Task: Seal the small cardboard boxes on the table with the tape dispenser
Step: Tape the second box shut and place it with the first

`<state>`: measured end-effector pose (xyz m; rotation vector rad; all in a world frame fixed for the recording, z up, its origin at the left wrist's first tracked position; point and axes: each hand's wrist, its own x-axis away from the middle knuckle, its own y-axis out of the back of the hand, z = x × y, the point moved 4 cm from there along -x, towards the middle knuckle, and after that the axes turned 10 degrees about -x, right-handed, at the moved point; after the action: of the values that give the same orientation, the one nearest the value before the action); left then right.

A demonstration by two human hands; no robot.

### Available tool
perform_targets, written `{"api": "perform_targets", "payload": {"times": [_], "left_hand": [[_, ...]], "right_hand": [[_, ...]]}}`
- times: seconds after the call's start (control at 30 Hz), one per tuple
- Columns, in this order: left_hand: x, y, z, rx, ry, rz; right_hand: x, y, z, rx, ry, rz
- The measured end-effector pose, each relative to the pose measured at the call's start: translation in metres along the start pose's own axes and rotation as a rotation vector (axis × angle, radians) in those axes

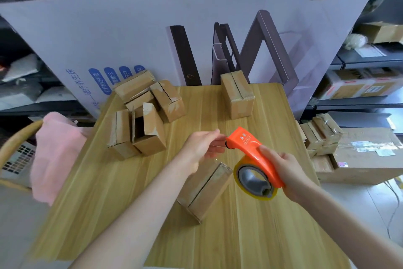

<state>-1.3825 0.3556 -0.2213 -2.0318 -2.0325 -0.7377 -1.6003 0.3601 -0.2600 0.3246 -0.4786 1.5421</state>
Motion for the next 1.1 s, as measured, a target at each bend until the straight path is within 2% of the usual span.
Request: {"api": "perform_targets", "payload": {"times": [0.27, 0.57, 0.67, 0.87, 1.03, 1.1], "left_hand": [[0.007, 0.004, -0.007, 0.088, 0.010, 0.028], [0.008, 0.006, 0.004, 0.360, 0.218, 0.146], [0.005, 0.008, 0.007, 0.323, 0.197, 0.063], [-0.004, 0.019, 0.008, 0.075, 0.085, -0.271], [-0.017, 0.028, 0.006, 0.040, 0.075, -0.331], [-0.024, 0.047, 0.008, 0.029, 0.090, -0.408]], "right_hand": [[0.008, -0.012, 0.018, 0.186, 0.247, 0.045], [0.021, -0.014, 0.024, 0.186, 0.314, 0.123], [0.022, -0.017, 0.025, 0.234, 0.340, 0.126], [0.029, -0.031, 0.030, 0.458, 0.439, 0.069], [0.031, -0.031, 0.036, 0.555, 0.450, 0.020], [0.030, -0.018, 0.034, 0.562, 0.426, -0.005]]}}
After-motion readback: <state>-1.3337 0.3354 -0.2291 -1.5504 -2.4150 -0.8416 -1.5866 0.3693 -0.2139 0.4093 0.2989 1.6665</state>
